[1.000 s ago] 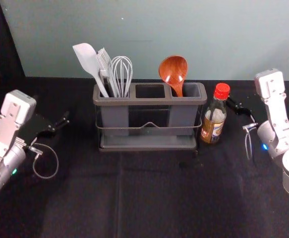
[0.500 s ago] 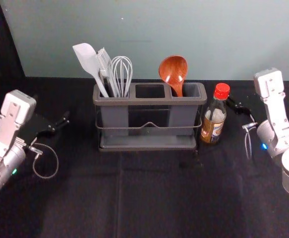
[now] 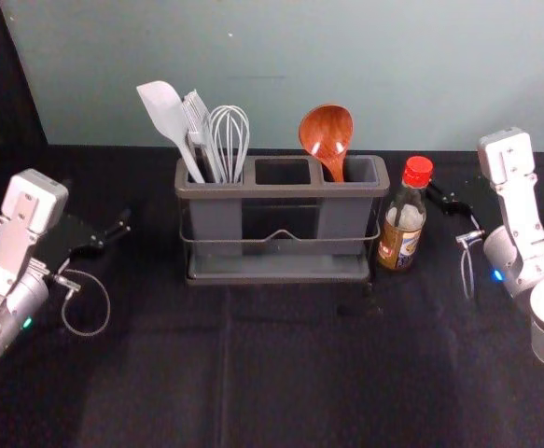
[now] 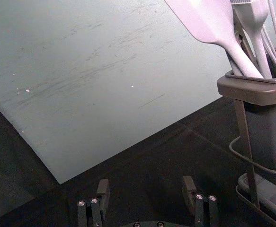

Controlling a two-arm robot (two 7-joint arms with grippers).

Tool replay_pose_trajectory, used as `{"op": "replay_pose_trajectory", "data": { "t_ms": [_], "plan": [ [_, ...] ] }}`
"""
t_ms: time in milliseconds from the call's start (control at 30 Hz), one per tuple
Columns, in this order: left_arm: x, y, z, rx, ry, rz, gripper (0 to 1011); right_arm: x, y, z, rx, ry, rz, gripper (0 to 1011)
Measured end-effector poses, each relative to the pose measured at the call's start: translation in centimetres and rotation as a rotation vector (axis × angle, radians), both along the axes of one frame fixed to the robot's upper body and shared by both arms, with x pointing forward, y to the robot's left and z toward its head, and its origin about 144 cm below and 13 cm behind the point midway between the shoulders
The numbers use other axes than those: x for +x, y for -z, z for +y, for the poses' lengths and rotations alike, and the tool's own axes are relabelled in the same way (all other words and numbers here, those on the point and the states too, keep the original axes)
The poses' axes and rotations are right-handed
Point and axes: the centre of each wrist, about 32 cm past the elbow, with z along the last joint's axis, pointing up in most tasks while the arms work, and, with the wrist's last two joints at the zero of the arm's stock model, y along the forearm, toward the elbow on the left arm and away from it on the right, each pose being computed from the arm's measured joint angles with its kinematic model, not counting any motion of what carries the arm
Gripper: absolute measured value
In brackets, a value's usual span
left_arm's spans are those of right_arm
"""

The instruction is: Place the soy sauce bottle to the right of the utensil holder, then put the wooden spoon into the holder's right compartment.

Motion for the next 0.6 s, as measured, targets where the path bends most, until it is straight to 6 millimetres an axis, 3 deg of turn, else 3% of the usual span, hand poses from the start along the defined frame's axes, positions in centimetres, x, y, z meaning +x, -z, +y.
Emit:
{"op": "replay_pose_trajectory", "data": {
  "t_ms": [600],
  "plan": [
    [0.0, 0.0, 0.0, 0.0, 0.0, 0.0, 1005, 0.0, 0.0, 0.0, 0.0, -0.001, 0.0, 1004]
  ]
}}
